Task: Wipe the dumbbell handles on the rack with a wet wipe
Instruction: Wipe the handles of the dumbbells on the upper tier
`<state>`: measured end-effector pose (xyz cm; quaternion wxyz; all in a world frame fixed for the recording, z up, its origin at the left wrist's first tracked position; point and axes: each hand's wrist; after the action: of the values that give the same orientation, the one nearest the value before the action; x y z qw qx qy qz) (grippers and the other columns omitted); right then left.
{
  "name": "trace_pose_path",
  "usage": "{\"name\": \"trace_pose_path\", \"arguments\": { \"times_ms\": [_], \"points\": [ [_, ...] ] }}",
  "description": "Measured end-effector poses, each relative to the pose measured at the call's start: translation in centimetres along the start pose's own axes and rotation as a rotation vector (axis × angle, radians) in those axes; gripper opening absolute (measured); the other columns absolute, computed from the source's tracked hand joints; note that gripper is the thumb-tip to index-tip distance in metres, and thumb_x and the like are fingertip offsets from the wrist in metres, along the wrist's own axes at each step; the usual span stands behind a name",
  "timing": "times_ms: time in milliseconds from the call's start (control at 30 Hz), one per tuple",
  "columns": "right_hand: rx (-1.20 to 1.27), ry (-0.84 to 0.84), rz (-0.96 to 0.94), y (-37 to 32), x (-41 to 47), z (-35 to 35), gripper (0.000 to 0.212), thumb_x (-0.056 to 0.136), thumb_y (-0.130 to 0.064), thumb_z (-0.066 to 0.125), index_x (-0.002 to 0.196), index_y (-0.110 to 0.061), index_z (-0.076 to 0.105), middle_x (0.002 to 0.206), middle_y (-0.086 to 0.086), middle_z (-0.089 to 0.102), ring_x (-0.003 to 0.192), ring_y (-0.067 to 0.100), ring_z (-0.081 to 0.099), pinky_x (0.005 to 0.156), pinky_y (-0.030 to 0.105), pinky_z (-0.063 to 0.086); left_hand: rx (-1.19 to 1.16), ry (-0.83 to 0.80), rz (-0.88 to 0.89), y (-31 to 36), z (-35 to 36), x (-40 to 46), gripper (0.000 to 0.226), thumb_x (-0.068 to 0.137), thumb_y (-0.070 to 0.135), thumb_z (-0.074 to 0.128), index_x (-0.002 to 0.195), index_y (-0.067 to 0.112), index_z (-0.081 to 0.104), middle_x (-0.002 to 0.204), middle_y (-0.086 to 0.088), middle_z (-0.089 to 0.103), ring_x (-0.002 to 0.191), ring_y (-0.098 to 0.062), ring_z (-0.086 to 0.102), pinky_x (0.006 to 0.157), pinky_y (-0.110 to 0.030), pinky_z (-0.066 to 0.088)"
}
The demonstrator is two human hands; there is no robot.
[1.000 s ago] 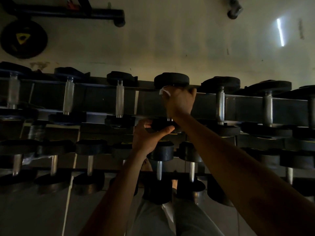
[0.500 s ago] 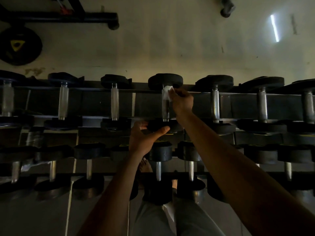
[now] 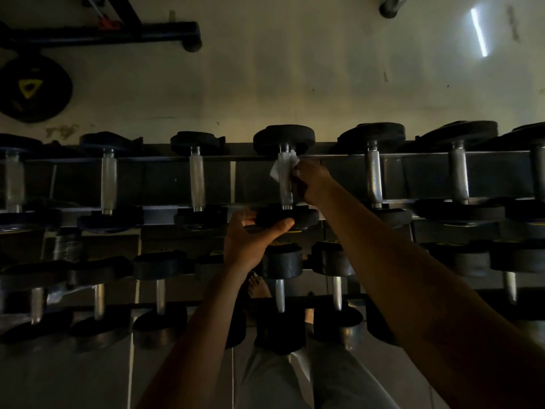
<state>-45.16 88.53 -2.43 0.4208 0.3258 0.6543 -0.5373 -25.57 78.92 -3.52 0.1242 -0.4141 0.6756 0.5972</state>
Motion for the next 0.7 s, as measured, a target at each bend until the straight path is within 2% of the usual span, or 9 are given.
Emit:
{"name": "trace_pose_path", "arguments": {
  "times_ms": [67,167,267,367,467,600,700],
  "points": [
    [0.058,-0.063,-0.012,-0.2,-0.2,-0.1,0.032,0.105,-0.034,0.056,0.116,-0.005,0.062,0.103,0.010,0.064,0.097,0.021,0.064,0.096,0.035,0.053,0.002,0.000,-0.007,-0.1,0.0,0.1,0.096,0.055,0.070,0.098,0.133,0.032,0.057,0.119,0.015,0.065,0.110,-0.003,0.063,0.095,-0.032,0.056],
    [0.136,-0.090,-0.005,0.4,-0.3,-0.8,0.030,0.099,-0.037,0.066,0.106,-0.009,0.064,0.113,0.012,0.069,0.107,0.024,0.068,0.103,0.040,0.053,0.015,0.018,-0.003,-0.2,-0.1,0.1,0.099,0.052,0.073,0.097,0.132,0.031,0.057,0.120,0.014,0.065,0.112,-0.005,0.063,0.098,-0.035,0.056],
    [0.191,-0.138,-0.104,1.2,-0.5,-1.8,0.017,0.097,-0.025,0.070,0.108,-0.012,0.068,0.110,0.011,0.073,0.100,0.025,0.072,0.096,0.041,0.057,0.013,0.029,-0.008,-0.4,0.0,0.4,0.099,0.047,0.077,0.097,0.127,0.032,0.060,0.120,0.013,0.068,0.111,-0.005,0.065,0.099,-0.039,0.058],
    [0.052,-0.114,-0.170,1.5,-0.9,-2.5,0.011,0.098,-0.024,0.068,0.106,-0.017,0.069,0.116,0.012,0.072,0.100,0.023,0.071,0.088,0.037,0.058,0.007,0.034,0.000,-0.2,0.1,0.2,0.098,0.047,0.076,0.097,0.127,0.031,0.061,0.119,0.012,0.068,0.111,-0.006,0.065,0.098,-0.037,0.058],
    [-0.078,-0.138,-0.197,2.1,-0.8,-3.3,0.023,0.097,-0.026,0.069,0.117,-0.016,0.068,0.118,0.010,0.071,0.095,0.018,0.070,0.074,0.032,0.055,0.005,0.024,0.005,-0.1,0.1,0.2,0.097,0.051,0.072,0.097,0.129,0.029,0.059,0.121,0.012,0.066,0.112,-0.005,0.063,0.093,-0.031,0.056],
    [-0.152,-0.168,-0.201,3.0,-0.8,-4.4,0.027,0.097,-0.019,0.068,0.123,-0.012,0.065,0.126,0.011,0.067,0.108,0.023,0.066,0.080,0.032,0.053,0.000,0.026,0.028,-0.1,0.0,0.1,0.098,0.052,0.072,0.097,0.132,0.029,0.059,0.123,0.013,0.067,0.114,-0.005,0.064,0.093,-0.029,0.055],
    [-0.363,-0.124,-0.183,3.3,-1.1,-4.9,0.027,0.097,-0.022,0.069,0.122,-0.015,0.065,0.121,0.009,0.065,0.104,0.022,0.063,0.080,0.032,0.052,0.000,0.032,0.035,-0.1,0.0,-0.1,0.097,0.054,0.069,0.097,0.133,0.028,0.059,0.124,0.012,0.066,0.114,-0.005,0.063,0.095,-0.030,0.056]
  ]
}}
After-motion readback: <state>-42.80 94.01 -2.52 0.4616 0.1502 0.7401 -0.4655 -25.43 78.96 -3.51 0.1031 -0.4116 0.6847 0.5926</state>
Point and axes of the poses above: each hand's wrist, its own x-axis towards the middle knuckle, its own z-axis out of the palm, y = z × x
